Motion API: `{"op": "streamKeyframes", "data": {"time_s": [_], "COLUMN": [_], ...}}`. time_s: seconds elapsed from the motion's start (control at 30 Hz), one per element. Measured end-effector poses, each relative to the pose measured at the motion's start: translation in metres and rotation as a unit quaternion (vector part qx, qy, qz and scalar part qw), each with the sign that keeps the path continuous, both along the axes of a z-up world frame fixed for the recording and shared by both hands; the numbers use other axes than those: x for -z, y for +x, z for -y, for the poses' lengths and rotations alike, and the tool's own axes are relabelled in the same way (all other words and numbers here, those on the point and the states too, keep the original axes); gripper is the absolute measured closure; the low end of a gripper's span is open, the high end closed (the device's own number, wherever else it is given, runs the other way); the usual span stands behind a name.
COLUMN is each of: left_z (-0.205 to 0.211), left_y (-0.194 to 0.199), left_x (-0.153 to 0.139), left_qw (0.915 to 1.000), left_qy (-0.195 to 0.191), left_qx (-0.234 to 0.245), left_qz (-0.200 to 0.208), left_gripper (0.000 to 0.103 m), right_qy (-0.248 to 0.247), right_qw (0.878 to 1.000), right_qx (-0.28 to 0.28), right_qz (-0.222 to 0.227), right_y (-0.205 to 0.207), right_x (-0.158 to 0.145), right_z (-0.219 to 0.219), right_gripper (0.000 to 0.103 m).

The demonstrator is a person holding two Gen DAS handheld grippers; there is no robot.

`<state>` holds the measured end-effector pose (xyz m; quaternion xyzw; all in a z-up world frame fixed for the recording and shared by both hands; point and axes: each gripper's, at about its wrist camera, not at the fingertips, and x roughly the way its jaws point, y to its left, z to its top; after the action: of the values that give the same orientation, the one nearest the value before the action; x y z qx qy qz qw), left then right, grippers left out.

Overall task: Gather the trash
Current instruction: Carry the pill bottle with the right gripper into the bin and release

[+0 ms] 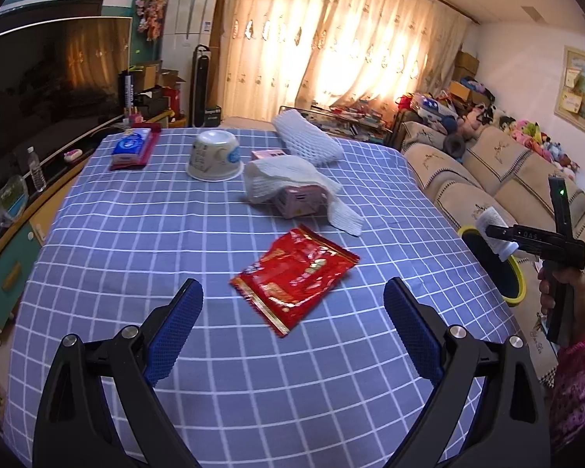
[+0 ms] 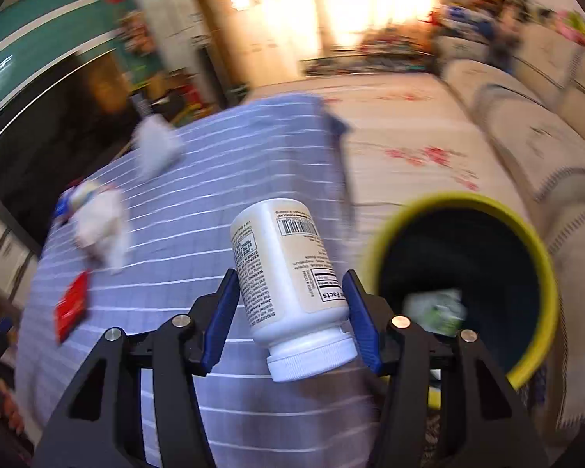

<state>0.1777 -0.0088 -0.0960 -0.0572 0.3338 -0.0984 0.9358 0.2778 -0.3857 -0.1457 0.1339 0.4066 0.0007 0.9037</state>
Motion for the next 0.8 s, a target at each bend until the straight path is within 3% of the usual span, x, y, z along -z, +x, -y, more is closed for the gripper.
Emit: {"op": "streamKeyframes", "data": {"time_s": [0.23, 0.47, 0.8], "left_z": [0.020, 0.027, 0.037], "left_y": [0.020, 0.041, 0.063], "left_x": [0.005, 0.015, 0.022], "left_qw": [0.9996, 0.9991, 0.9975], "left_qy": [0.019, 0.013, 0.047], "left_qx": [0.019, 0.026, 0.038], "left_qz": [-0.008, -0.031, -0.037], "left_gripper": [0.010, 0.010, 0.010], "right_qy": [-0.010, -0.009, -0.004], "right_qw": [0.995, 0.990, 0.992], "right_qx": [0.086, 0.111, 0.112], "right_qz": [-0.052, -0.086, -0.064], "right_y": [0.007, 0.012, 0.007], "right_x": [0.046, 0.073, 0.064], "right_z": [0.061, 0.078, 0.079], "right_gripper": [0.051, 0.050, 0.044]}}
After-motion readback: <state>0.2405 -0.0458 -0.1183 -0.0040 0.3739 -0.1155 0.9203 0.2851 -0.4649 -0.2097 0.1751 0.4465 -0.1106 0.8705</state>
